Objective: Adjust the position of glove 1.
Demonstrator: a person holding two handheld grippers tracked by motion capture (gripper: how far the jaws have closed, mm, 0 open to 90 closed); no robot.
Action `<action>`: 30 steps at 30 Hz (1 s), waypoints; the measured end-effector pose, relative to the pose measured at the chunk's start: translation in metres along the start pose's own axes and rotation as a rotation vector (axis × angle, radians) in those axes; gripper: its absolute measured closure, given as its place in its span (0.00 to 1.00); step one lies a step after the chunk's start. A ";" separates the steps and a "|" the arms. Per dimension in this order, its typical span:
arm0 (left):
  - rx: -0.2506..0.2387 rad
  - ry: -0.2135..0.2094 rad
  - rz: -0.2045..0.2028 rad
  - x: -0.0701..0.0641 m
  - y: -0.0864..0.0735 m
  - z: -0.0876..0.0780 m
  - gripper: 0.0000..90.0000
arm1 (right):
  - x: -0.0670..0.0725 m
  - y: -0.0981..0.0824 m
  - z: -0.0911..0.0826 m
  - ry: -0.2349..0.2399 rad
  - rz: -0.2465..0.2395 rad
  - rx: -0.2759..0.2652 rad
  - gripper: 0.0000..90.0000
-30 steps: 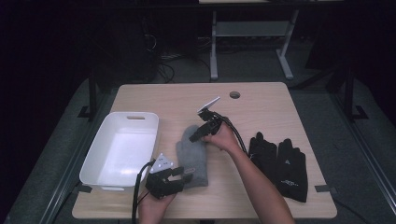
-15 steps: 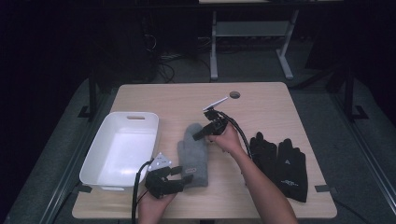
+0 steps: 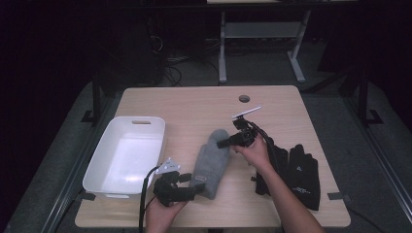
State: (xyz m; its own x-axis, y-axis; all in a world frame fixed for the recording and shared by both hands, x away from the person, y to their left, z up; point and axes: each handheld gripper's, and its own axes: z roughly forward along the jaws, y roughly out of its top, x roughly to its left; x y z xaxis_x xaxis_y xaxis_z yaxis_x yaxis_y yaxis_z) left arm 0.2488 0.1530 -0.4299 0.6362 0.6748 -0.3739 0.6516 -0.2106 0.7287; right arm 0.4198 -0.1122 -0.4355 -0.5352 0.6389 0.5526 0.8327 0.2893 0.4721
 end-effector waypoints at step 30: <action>0.255 -0.148 -0.305 0.026 0.019 0.048 0.26 | -0.022 -0.042 -0.026 -0.065 0.006 -0.066 0.80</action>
State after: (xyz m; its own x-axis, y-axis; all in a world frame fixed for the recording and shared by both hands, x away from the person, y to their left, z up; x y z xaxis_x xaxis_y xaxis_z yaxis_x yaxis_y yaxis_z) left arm 0.2976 0.1322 -0.4531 0.4386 0.6284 -0.6424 0.8888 -0.1979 0.4133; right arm 0.3930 -0.1566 -0.4498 -0.5182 0.6857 0.5111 0.8236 0.2392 0.5143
